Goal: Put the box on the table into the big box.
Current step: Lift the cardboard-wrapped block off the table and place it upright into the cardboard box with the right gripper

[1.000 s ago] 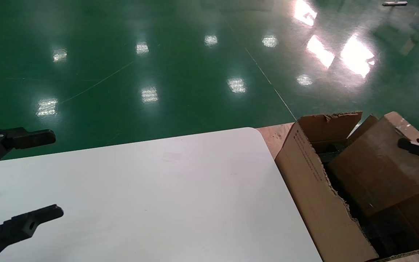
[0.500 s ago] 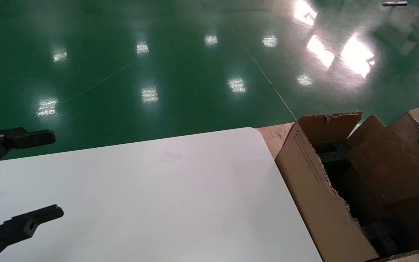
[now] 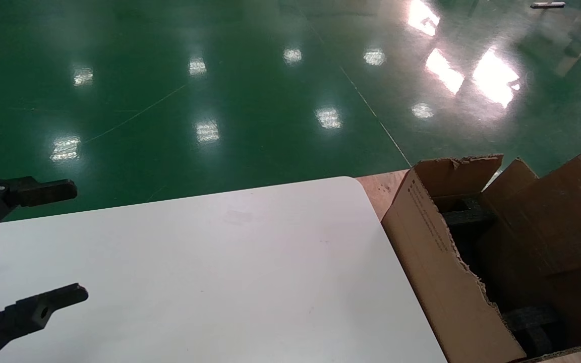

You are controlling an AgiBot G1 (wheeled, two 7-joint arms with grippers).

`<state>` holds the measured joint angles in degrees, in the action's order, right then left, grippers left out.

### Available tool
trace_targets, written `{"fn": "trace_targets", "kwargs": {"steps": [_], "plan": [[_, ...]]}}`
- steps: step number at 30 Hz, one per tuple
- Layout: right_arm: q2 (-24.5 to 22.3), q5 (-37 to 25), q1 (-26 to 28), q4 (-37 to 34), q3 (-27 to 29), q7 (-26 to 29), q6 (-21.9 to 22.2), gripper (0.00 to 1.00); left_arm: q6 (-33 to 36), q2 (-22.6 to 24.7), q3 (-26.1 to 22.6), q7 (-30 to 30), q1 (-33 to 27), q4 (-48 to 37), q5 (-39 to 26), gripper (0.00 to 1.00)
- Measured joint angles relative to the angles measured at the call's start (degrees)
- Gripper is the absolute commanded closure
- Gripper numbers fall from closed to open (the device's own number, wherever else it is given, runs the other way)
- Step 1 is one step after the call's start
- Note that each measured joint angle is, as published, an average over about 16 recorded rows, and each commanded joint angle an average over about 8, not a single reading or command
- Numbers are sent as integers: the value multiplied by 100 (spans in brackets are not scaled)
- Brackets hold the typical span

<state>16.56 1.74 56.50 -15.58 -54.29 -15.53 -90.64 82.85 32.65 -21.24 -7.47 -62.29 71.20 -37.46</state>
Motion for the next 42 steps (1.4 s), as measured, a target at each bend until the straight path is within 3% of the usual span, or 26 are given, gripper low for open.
{"fn": "trace_targets", "kwargs": {"steps": [24,42], "plan": [[82,45,-18,-125,33,-64,28,100,-1,-1,0,0,1,-1,0,0],[303,-25,-211,-278,135,317,147,100,-1,-1,0,1,1,-1,1,0]]}}
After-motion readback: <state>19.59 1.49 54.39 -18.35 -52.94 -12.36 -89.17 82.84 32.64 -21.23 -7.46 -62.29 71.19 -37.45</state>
